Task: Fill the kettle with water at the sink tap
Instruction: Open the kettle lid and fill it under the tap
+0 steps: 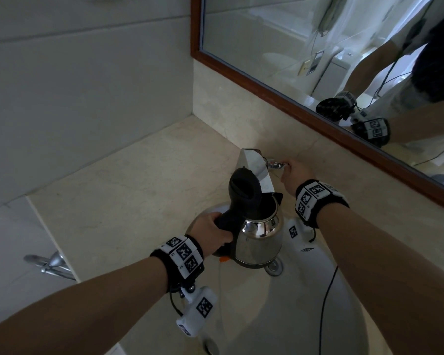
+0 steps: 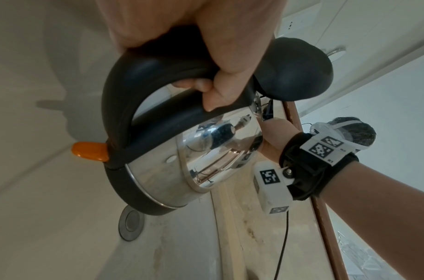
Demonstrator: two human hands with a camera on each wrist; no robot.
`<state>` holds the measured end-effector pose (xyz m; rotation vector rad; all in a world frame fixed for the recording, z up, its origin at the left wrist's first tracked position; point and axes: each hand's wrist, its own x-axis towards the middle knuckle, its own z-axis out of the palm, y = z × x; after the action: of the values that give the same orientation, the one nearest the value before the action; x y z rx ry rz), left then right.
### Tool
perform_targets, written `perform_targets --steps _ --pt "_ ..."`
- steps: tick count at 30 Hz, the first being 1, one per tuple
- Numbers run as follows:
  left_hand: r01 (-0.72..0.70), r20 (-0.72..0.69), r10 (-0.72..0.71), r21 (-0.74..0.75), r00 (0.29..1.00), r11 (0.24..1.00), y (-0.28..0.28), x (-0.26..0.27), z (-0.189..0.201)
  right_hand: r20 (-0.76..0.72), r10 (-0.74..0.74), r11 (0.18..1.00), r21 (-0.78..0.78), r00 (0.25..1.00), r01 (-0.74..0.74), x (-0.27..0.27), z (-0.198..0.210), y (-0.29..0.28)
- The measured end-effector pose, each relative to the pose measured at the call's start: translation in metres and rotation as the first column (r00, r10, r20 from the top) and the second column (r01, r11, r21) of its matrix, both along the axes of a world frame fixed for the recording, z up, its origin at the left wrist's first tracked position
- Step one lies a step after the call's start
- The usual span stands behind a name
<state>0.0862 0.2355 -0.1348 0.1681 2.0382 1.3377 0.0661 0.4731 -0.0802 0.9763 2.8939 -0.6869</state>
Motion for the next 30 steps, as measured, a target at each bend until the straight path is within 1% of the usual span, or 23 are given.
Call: perform_targets --steps 12,30 --pt "-0.005 -0.006 0.005 -0.012 1.000 1.000 -0.0014 -0.0001 0.0000 -0.025 0.015 1.000 -0.009 1.000 -0.015 0.0008 -0.0001 0.0009" --pt "-0.015 -0.011 0.015 -0.004 1.000 1.000 -0.0027 0.0007 0.0054 -0.022 0.010 1.000 -0.009 1.000 -0.010 0.0008 -0.0009 0.0013"
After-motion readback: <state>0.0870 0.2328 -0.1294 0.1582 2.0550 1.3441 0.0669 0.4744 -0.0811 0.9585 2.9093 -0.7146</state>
